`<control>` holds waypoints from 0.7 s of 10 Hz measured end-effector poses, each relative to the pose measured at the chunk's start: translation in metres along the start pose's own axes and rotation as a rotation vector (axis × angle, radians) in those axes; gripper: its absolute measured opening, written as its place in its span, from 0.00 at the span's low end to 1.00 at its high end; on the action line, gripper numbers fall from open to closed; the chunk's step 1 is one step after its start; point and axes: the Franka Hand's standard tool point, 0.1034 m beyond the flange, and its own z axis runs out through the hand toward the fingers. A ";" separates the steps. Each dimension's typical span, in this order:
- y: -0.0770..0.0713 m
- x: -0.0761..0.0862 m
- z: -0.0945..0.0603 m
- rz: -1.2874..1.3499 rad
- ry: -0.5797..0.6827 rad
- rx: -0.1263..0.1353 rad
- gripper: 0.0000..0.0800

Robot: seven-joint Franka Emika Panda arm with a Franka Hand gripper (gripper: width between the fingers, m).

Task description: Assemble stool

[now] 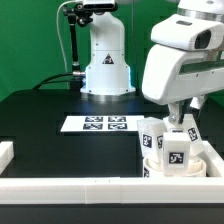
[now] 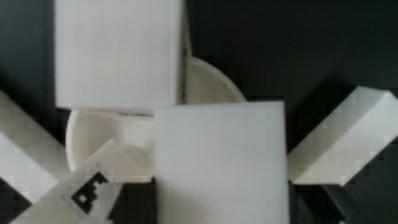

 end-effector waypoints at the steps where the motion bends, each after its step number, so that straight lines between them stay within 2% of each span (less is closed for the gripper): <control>1: -0.001 0.004 -0.001 0.122 -0.012 0.003 0.43; 2: -0.002 0.006 -0.001 0.221 -0.026 0.011 0.43; 3: -0.003 0.007 -0.002 0.348 -0.039 0.032 0.43; 7: -0.002 0.009 -0.001 0.562 -0.032 0.030 0.43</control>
Offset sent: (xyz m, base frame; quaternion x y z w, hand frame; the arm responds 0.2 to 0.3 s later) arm 0.0048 0.0021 0.0004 0.0388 -0.0455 0.2503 0.9663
